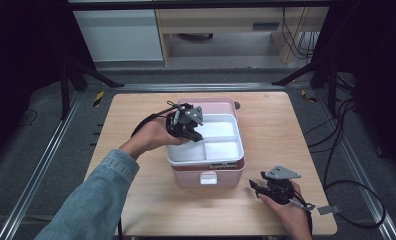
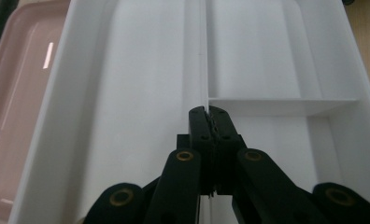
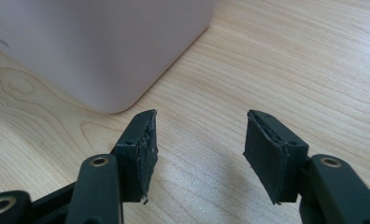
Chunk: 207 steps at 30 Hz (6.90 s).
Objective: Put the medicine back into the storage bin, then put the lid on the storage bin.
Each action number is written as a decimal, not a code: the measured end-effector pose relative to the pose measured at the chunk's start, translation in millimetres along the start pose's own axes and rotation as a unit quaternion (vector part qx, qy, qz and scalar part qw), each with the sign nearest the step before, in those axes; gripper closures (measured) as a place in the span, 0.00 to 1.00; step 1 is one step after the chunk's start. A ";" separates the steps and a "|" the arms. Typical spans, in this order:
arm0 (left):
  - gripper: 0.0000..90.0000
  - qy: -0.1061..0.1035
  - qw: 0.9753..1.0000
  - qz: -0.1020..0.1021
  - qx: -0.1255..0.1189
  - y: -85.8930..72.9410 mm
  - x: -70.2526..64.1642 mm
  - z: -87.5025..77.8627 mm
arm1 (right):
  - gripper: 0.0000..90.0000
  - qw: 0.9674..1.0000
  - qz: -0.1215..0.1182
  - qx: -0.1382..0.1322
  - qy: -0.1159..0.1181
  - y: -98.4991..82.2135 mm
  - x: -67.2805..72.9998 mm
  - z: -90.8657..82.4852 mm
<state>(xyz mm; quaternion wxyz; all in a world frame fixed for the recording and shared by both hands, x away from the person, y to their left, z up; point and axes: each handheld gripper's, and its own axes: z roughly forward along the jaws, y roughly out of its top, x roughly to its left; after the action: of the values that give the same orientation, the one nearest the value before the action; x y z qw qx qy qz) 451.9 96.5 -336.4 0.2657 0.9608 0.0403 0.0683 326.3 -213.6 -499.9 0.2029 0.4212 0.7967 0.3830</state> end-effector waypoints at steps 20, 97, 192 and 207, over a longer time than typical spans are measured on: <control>0.99 -0.045 0.999 0.004 -0.003 -8.9 0.7 26.2 | 0.48 1.000 0.000 -0.001 0.001 1.1 0.1 -0.4; 0.77 0.271 0.877 -0.386 -0.091 -80.8 116.8 33.4 | 0.90 0.992 0.099 -0.012 -0.075 231.3 -68.1 135.7; 0.31 0.335 0.836 -0.399 -0.173 -184.5 -37.1 -42.8 | 0.66 0.989 0.051 -0.136 0.008 104.0 2.2 -47.1; 0.08 0.334 0.829 -0.434 -0.112 -230.8 -26.0 -14.5 | 0.19 0.988 0.097 -0.085 -0.089 69.4 -71.2 -8.5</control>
<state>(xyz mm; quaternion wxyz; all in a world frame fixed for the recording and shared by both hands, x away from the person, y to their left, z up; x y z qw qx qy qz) 414.5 298.3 -446.1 0.3446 0.7268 0.5310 0.2665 396.6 -251.8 -440.3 0.2699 0.5103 0.6950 0.4286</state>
